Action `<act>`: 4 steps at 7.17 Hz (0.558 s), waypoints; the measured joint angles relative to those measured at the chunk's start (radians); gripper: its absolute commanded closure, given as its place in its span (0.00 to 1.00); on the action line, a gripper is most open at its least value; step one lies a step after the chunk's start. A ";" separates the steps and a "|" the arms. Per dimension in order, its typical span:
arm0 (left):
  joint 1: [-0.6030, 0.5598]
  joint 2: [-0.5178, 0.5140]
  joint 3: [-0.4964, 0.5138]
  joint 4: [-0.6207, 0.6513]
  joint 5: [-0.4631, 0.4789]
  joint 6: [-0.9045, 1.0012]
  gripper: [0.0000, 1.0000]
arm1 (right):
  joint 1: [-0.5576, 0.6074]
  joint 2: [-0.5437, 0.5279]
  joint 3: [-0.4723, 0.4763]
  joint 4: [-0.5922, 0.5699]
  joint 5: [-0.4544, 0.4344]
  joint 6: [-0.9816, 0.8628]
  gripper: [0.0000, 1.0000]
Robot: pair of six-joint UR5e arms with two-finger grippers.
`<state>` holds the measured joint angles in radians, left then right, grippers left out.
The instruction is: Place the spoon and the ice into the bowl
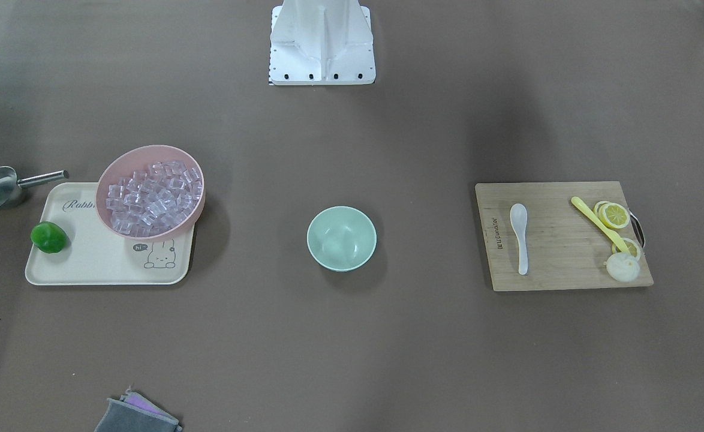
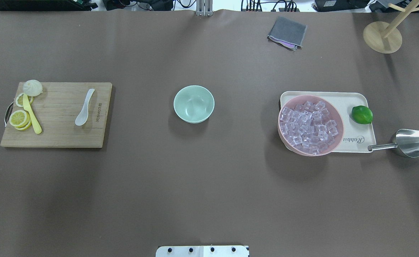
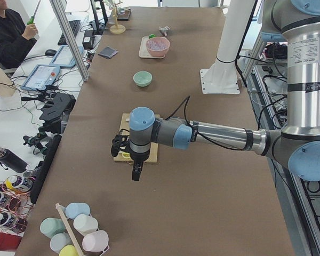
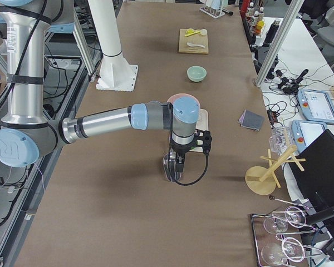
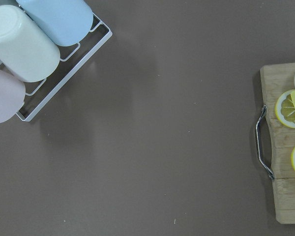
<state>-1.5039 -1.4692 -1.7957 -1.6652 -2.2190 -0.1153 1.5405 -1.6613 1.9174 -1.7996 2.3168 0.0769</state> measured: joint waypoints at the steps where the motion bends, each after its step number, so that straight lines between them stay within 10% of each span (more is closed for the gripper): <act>1: 0.002 -0.003 -0.001 0.000 -0.001 0.001 0.02 | 0.000 0.001 0.000 0.000 0.003 0.000 0.00; 4: 0.004 -0.009 -0.001 -0.002 0.001 0.006 0.02 | 0.000 0.004 0.000 -0.001 0.004 0.002 0.00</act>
<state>-1.5003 -1.4784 -1.7967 -1.6670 -2.2183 -0.1093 1.5401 -1.6570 1.9174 -1.8007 2.3213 0.0792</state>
